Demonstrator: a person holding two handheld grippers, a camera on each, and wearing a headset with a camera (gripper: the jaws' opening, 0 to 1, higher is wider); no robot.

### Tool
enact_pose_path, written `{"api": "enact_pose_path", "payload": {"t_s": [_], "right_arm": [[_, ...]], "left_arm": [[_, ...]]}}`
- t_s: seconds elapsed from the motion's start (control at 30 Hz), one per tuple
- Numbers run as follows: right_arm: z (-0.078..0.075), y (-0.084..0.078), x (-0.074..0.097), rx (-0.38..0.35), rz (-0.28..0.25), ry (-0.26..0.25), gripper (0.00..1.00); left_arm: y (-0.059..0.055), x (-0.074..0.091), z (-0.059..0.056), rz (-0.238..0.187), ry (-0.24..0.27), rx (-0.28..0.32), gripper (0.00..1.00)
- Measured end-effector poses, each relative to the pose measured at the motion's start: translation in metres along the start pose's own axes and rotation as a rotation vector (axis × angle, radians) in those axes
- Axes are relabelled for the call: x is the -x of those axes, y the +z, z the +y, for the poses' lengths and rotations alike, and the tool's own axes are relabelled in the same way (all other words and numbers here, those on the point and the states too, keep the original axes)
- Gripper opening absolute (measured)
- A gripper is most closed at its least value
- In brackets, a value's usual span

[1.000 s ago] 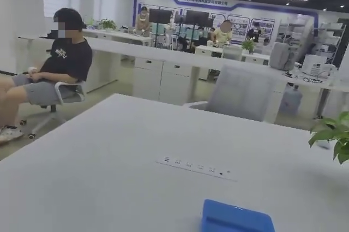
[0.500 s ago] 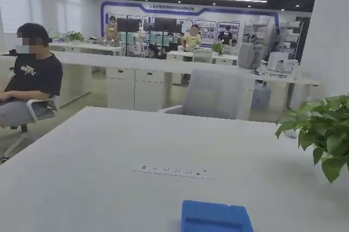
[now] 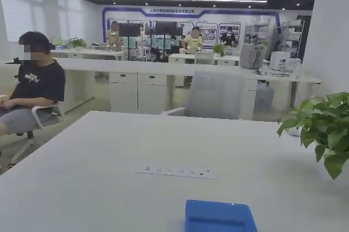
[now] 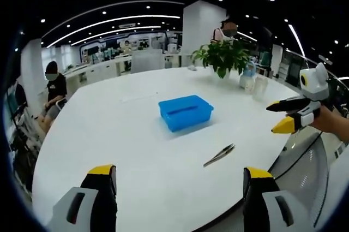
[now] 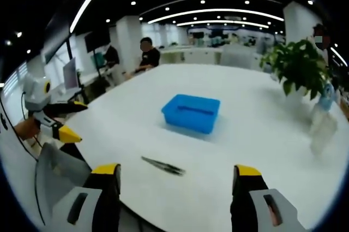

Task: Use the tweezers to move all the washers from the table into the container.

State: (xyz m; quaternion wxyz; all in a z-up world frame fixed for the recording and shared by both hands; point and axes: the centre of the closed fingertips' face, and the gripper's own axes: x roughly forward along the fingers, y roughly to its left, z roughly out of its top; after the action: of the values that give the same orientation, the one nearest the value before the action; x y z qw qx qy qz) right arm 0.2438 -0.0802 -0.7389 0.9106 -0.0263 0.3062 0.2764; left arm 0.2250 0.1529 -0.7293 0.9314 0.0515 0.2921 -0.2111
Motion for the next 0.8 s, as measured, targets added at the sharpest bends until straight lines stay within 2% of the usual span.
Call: {"api": "enact_pose_path", "payload": {"t_s": [0.2,0.8], "right_arm": [[0.0056,-0.0042,-0.0017,0.007,0.013,0.007,0.83],[0.0061,-0.0062,-0.0002,0.026,0.043,0.0,0.8]], "left_arm": [[-0.0018,0.0013,-0.0001,0.002,0.004,0.01,0.99],[-0.0067,0.0,0.0003,0.015,-0.005,0.017,0.99]]}}
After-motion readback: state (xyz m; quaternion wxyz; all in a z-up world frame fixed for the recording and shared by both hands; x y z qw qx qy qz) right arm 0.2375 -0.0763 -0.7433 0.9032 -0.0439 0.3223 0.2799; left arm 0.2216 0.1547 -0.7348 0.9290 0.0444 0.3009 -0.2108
